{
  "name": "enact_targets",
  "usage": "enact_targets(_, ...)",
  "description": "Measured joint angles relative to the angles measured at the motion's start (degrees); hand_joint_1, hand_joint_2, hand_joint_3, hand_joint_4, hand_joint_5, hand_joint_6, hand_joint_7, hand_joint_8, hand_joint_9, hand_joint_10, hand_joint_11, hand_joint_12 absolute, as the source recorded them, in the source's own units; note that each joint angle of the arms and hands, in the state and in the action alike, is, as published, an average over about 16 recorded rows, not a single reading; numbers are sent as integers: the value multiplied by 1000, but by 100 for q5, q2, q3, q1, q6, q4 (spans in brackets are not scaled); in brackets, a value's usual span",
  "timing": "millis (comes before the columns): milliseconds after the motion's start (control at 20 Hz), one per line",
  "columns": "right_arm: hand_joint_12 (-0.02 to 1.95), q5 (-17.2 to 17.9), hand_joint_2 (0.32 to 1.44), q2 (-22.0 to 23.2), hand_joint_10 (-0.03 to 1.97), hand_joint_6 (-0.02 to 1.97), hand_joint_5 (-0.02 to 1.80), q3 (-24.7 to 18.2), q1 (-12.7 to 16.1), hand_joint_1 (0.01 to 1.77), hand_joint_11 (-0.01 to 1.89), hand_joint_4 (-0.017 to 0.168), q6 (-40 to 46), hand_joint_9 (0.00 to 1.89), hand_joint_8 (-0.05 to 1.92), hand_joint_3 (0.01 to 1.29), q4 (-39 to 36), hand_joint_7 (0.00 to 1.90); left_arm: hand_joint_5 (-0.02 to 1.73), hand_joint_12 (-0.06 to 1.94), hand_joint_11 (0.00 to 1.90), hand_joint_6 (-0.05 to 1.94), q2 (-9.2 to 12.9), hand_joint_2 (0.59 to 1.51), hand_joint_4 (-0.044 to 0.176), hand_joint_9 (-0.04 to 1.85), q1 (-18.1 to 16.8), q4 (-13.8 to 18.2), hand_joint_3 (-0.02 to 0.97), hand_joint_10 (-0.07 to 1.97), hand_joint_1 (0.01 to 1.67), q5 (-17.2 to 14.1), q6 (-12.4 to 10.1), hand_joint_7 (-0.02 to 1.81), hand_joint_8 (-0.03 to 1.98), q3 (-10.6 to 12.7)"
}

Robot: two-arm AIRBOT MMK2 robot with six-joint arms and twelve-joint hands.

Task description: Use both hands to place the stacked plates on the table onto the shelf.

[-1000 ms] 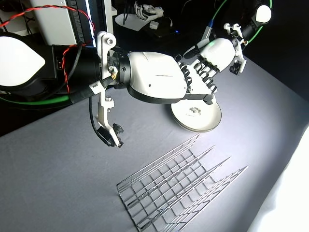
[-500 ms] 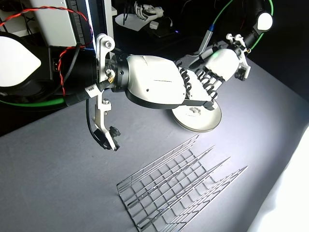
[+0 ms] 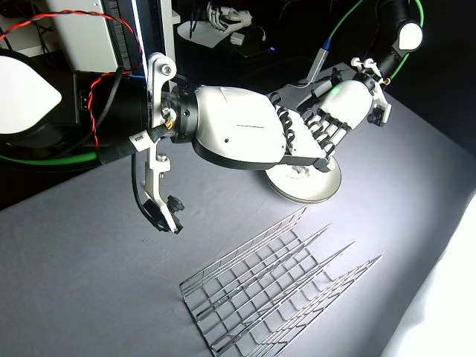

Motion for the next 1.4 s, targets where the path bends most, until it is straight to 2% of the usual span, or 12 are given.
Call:
enact_targets(750, 538, 67, 1434, 20, 28, 23, 139, -1, -4, 27, 21, 7, -23, 118, 8, 15, -101, 141, 9, 11, 17, -2, -56, 1156, -1, 19, 263, 1, 19, 8, 18, 66, 193, 14, -7, 228)
enact_targets(1400, 608, 167, 1434, 28, 27, 22, 141, -1, -53, 27, 21, 7, -46, 115, 9, 14, -198, 140, -7, 11, 17, -10, -193, 1157, -2, 18, 410, -88, 19, 8, 17, 119, 210, -5, -8, 407)
